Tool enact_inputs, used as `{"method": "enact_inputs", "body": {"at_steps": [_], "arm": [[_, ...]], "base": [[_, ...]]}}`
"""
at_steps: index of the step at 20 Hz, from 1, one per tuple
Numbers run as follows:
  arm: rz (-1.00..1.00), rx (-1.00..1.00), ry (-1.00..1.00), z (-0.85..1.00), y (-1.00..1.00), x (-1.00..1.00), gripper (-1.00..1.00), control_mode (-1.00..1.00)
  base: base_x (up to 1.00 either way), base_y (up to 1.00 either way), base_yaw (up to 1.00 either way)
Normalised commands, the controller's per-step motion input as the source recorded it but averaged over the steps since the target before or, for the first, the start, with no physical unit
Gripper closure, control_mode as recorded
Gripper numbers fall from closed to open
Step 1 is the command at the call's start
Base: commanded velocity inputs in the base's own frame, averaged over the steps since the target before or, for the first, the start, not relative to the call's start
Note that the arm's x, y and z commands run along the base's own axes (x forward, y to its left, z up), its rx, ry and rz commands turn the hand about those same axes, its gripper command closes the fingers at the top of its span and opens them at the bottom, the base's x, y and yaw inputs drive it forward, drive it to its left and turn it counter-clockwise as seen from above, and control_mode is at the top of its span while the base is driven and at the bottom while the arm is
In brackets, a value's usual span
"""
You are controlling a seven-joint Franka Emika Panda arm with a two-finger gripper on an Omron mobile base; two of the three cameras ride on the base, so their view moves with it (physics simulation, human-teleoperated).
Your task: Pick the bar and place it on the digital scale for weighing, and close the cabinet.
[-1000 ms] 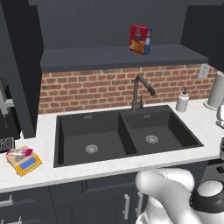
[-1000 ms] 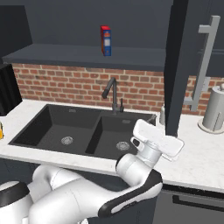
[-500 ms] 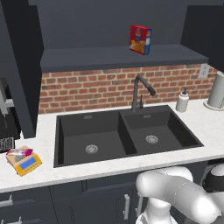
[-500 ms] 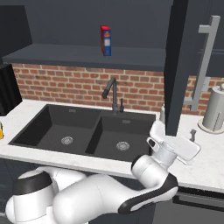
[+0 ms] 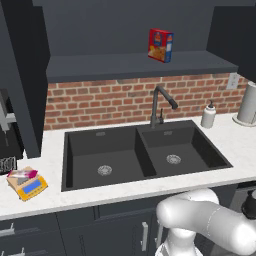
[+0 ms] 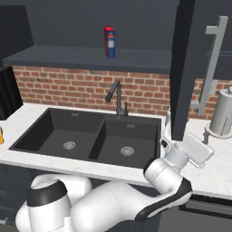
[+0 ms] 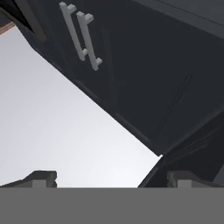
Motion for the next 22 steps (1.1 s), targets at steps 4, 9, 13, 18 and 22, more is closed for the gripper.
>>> {"method": "enact_inputs", "body": {"at_steps": [4, 9, 13, 18, 22], "arm": [[-0.05, -0.01, 0.0, 0.55, 0.0, 0.0, -1.0, -1.0], [-0.1, -0.05, 0.1, 0.56, 0.0, 0.0, -1.0, -1.0], [-0.14, -0.08, 0.24, 0.56, -0.05, -0.01, -1.0, -1.0], [-0.16, -0.14, 0.26, 0.53, 0.0, -0.1, -1.0, -1.0], [-0.18, -0.17, 0.22, 0.46, 0.01, -0.14, -1.0, -1.0]], "base": [[0.0, 0.0, 0.0], [0.0, 0.0, 0.0], [0.0, 0.0, 0.0], [0.0, 0.0, 0.0], [0.0, 0.0, 0.0]]}}
